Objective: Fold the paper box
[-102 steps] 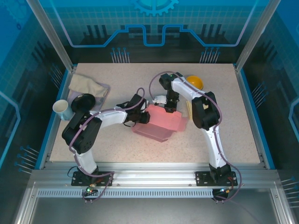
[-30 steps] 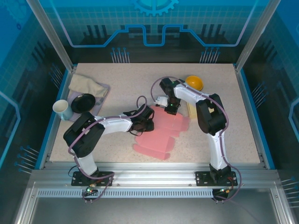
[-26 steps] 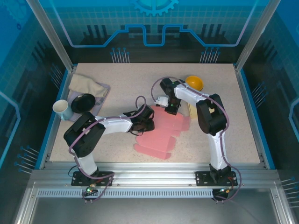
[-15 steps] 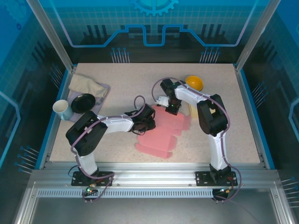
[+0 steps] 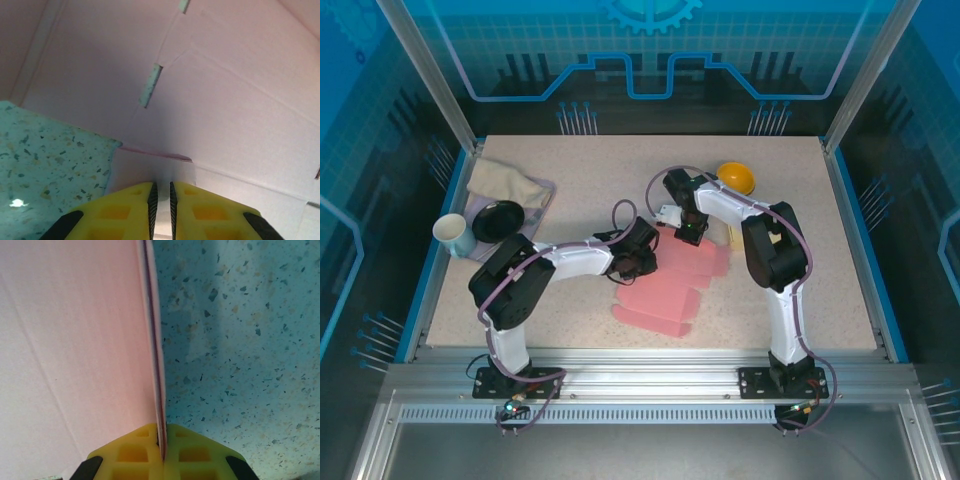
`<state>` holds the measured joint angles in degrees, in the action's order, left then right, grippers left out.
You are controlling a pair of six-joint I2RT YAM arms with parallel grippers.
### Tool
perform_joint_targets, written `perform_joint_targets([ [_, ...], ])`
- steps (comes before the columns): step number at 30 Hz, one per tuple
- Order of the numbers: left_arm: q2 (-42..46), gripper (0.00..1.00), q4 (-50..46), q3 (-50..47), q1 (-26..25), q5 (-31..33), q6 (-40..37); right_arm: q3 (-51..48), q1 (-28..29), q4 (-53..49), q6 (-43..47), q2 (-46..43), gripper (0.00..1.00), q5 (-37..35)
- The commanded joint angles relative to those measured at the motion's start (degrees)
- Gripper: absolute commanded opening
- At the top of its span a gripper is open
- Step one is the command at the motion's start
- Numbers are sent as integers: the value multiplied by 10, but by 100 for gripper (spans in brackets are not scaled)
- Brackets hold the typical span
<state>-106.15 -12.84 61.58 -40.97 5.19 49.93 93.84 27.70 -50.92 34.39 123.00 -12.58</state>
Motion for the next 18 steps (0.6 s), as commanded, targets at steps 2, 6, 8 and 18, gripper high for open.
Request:
perform_joint_targets([
  [2,31,23,-66,39,3,19,-84,-32,19,-8,-24,23,0,57],
  [6,93,27,-85,64,26,0,-135,-47,14,30,-30,-5,0,35],
  [8,131,28,-88,60,52,-23,-148,-53,11,51,-29,-23,0,25],
  [18,314,42,-52,-47,173,-51,-270,-130,9,210,48,-156,0,18],
])
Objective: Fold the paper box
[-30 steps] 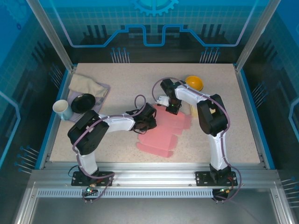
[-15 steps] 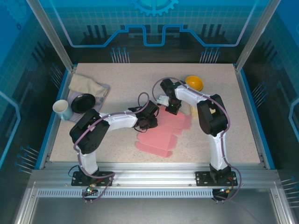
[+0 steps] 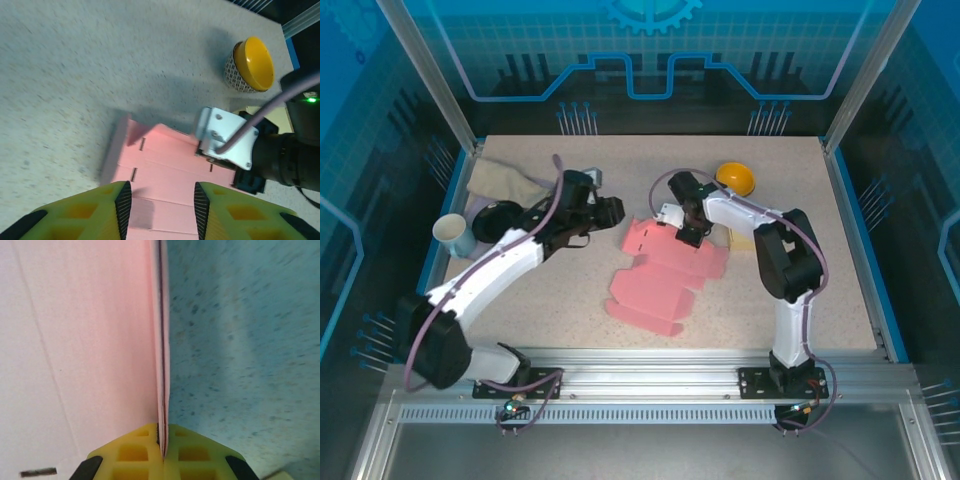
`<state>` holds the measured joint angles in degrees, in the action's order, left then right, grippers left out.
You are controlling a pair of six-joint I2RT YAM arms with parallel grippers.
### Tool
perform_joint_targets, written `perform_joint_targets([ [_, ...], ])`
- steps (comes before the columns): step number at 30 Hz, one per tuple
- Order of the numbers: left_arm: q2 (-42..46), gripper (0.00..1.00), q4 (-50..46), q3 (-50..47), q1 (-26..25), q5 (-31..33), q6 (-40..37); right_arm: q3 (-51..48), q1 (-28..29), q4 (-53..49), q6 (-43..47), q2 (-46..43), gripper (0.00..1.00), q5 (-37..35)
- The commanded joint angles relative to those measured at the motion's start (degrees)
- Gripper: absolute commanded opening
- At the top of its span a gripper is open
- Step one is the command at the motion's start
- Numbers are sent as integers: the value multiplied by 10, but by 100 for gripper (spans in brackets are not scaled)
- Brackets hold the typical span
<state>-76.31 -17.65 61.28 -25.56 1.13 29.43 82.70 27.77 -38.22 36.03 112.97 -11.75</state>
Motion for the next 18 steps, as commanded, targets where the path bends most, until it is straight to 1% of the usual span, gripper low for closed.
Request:
perform_joint_targets([
  [1,24,42,4,-61,27,-8,-76,-32,8,111,45,-72,0,9],
  [3,32,42,18,-89,38,-4,-94,-68,10,168,81,-106,0,13],
  [6,33,41,37,-114,40,-13,-105,-141,24,280,165,-158,0,5],
  [8,38,41,59,-131,40,-23,-109,-202,36,386,230,-187,0,-11],
  [11,48,41,91,-158,40,-13,-120,-276,50,509,303,-211,0,-15],
  [12,49,41,96,-164,39,-9,-122,-289,52,529,318,-212,0,-16],
  [14,48,41,108,-178,40,-8,-125,-303,58,564,332,-205,0,-39],
  [18,45,38,150,-215,39,-28,-128,-350,67,646,349,-197,0,-76],
])
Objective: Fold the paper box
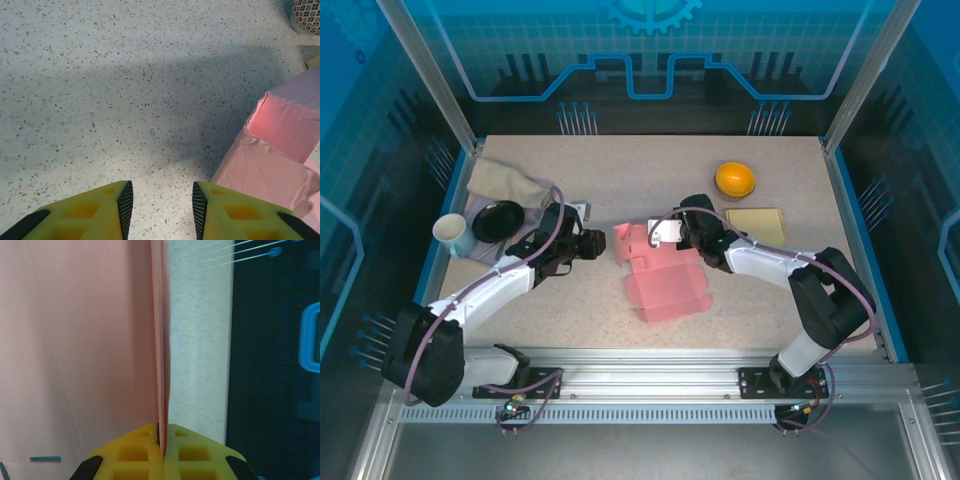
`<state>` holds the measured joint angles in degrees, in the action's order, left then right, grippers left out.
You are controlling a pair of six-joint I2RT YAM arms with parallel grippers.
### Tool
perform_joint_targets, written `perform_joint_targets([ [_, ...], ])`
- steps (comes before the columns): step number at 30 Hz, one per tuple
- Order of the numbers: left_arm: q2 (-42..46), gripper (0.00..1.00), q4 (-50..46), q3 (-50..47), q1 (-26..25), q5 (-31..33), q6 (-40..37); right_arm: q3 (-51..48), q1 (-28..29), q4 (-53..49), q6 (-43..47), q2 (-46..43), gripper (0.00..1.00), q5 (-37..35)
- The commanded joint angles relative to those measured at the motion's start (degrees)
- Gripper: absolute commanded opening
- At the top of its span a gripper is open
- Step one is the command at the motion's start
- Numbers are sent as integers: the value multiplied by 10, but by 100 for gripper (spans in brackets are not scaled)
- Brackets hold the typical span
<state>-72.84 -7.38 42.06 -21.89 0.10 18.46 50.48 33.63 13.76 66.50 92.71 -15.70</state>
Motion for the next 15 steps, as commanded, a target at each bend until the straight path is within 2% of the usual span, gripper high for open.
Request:
perform_joint_targets([
  [1,8,38,63,-36,1,-25,-17,-42,11,153,47,5,0,-44],
  [7,-7,37,105,-78,-20,-38,-12,-118,38,323,71,2,0,-68],
  [15,-16,37,95,-58,-33,-11,-30,-109,59,470,118,57,0,-112],
])
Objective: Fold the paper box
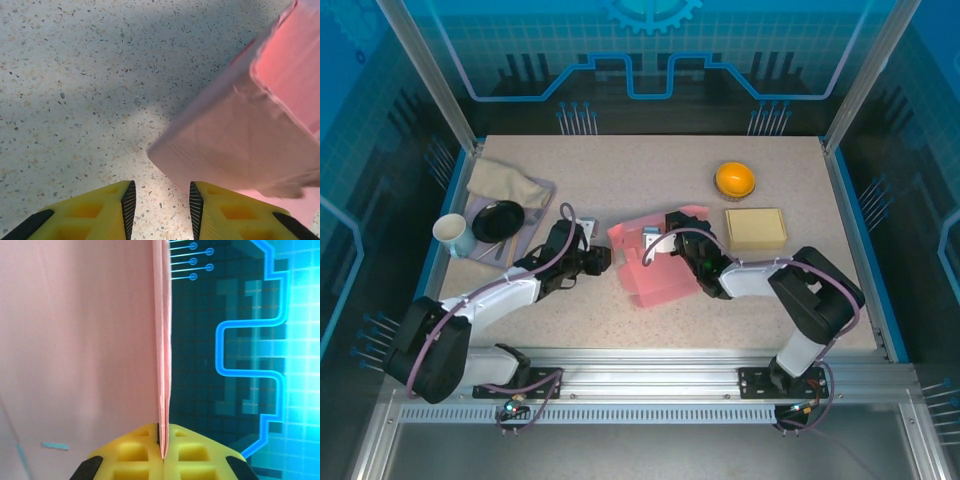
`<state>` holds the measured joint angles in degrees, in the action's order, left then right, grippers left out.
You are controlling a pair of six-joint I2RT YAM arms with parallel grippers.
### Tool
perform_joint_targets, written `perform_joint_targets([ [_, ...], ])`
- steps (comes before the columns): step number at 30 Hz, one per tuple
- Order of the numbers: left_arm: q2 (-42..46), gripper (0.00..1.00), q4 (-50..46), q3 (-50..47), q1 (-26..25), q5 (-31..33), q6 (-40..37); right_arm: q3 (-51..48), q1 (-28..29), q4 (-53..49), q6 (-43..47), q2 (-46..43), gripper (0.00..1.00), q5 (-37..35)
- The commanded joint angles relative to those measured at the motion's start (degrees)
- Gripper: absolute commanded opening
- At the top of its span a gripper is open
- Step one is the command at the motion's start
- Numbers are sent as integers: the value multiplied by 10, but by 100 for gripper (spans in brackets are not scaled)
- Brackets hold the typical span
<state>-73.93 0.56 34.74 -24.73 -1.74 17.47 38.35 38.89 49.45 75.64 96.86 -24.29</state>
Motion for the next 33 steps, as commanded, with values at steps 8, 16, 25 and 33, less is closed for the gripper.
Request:
perform_joint_targets([
  [8,-13,38,-31,42,-13,109,-46,81,6,120,44,81,0,-1],
  [16,11,38,-40,26,-12,148,-48,40,4,150,31,121,0,-9],
  [25,33,39,-56,25,-11,151,-37,31,-5,131,21,125,0,7],
  [33,-55,39,-30,61,-8,138,-66,52,-17,48,-20,84,0,54],
])
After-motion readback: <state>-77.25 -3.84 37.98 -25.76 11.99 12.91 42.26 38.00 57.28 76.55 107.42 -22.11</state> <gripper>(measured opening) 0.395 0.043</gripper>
